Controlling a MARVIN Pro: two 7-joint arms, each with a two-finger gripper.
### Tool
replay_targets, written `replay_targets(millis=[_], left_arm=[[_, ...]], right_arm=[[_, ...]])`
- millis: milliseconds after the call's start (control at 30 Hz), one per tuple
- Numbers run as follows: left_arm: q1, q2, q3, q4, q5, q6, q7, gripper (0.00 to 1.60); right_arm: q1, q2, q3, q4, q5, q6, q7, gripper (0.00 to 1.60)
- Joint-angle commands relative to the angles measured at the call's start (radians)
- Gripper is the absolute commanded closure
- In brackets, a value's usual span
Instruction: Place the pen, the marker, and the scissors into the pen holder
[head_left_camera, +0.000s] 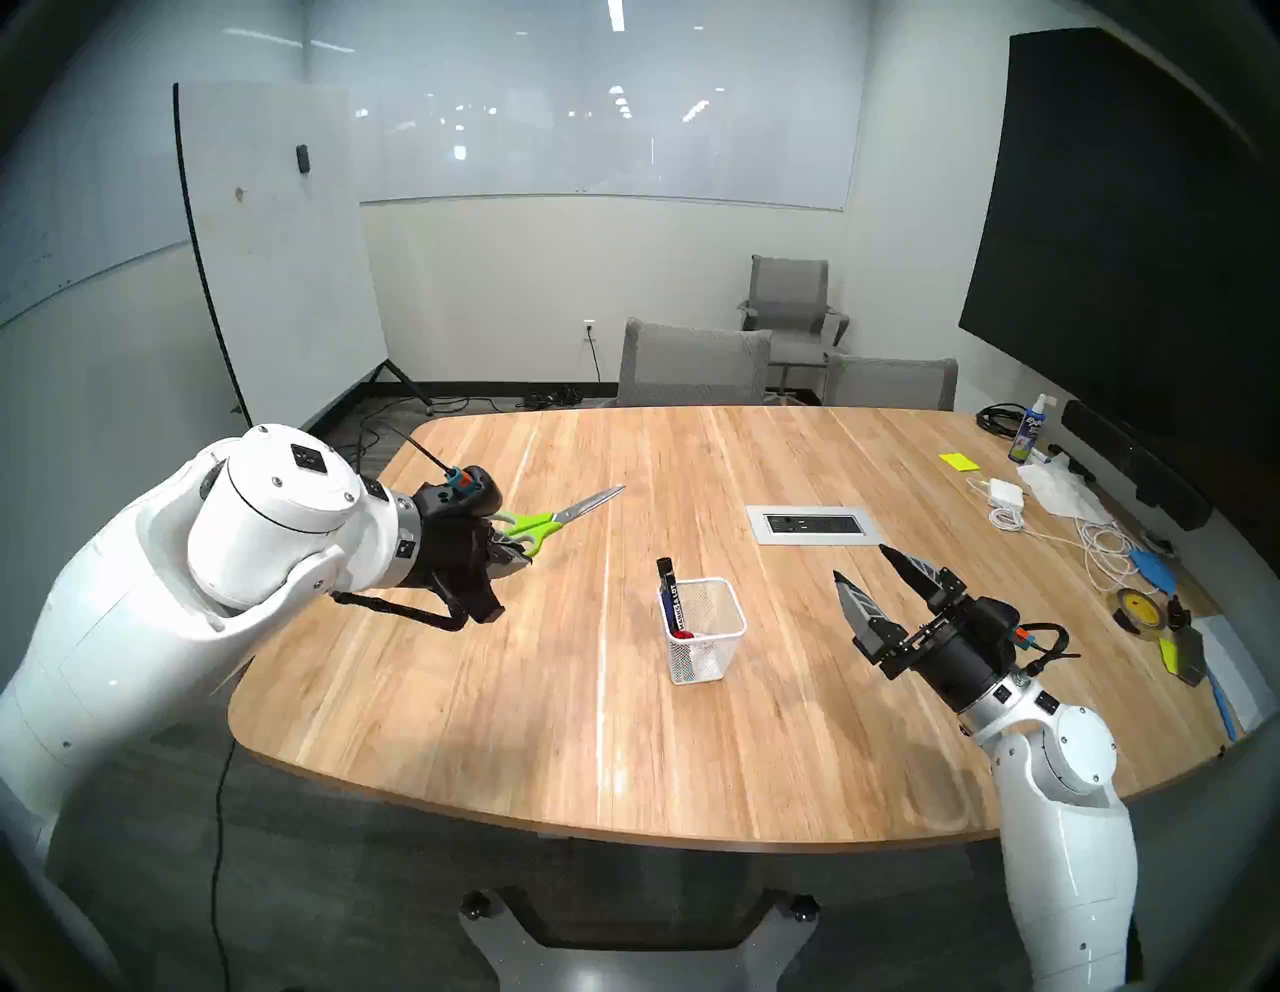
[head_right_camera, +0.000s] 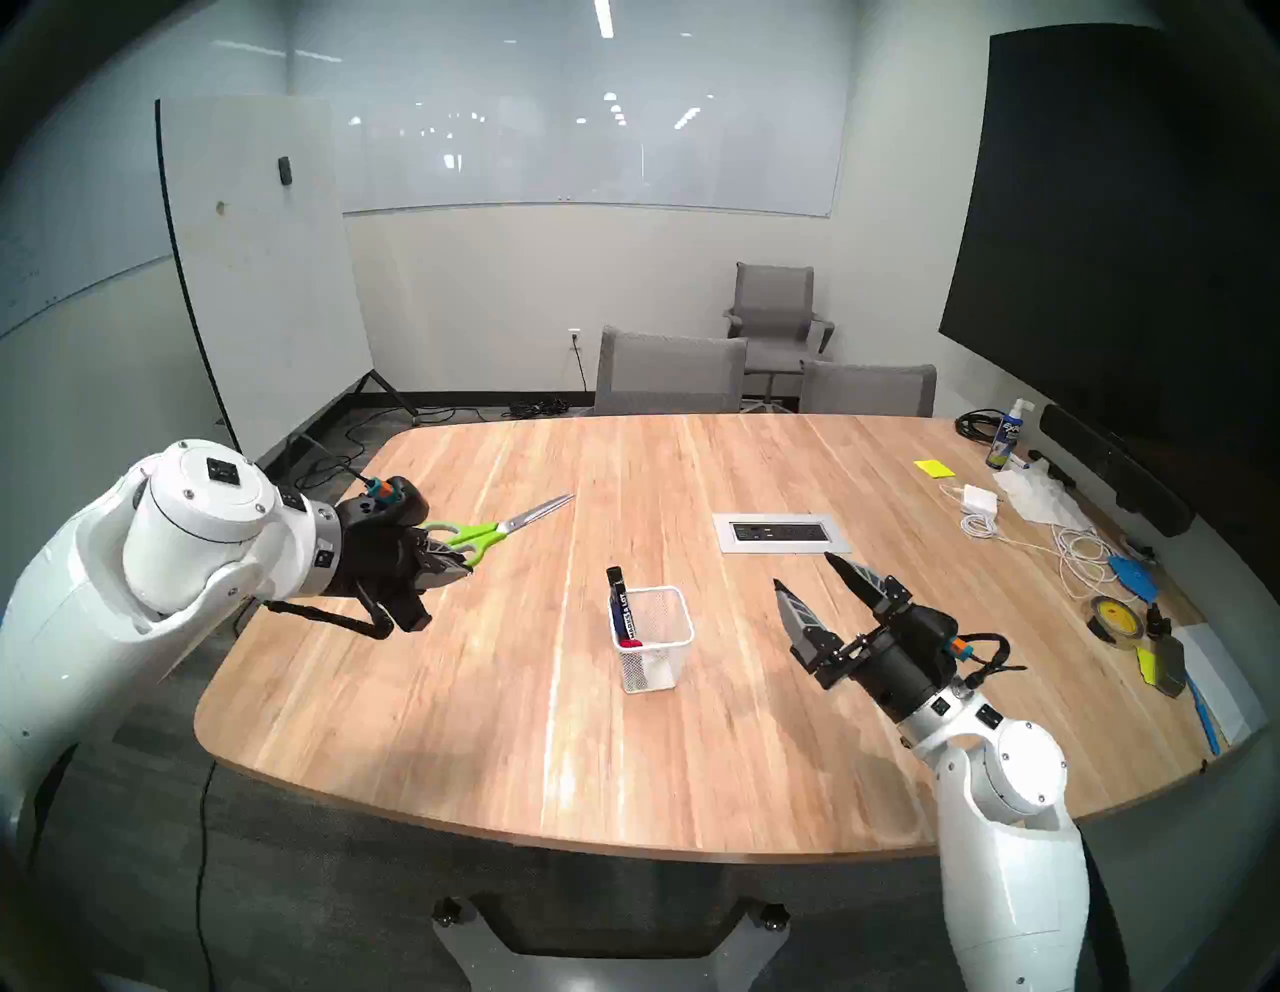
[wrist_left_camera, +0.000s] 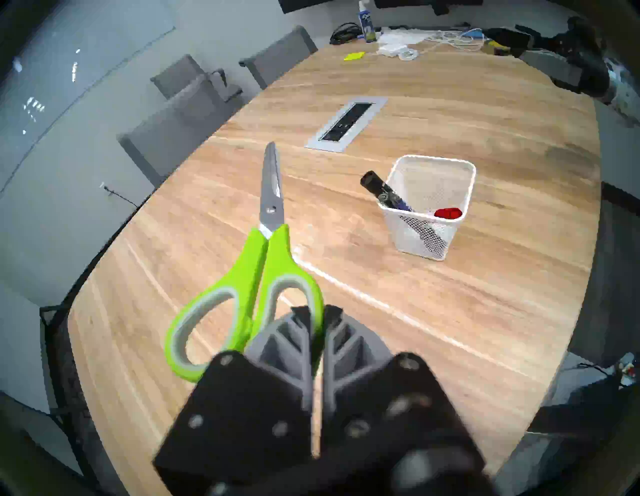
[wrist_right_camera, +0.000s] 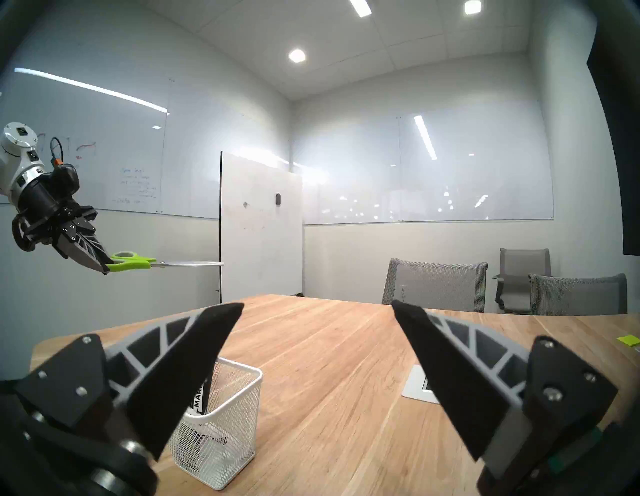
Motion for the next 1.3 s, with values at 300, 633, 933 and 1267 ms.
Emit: replay_targets(millis=[300,633,933,1267], left_arm=[[-0.191,-0.068,0.071,0.005,0.061,0.035,-0.057,1.6],[-0.284,-0.053,0.156,-0.011,0.132,0.035,-0.142,1.6],[-0.373,-0.036,0.236,-0.003,0.195,0.035,-0.221,1.6],[-0.439,0.016,0.267,-0.022,0.24,0.022,-0.324,1.6]], right_arm=[[0.01,-0.001,0.0,-0.016,-0.001,0.002,0.001,0.0],[0.011,-0.003,0.001,-0.016,-0.002,0.003,0.003,0.0],[0.011,-0.005,0.002,-0.016,-0.004,0.004,0.004,0.0],[0.012,-0.007,0.004,-0.016,-0.005,0.005,0.006,0.0]])
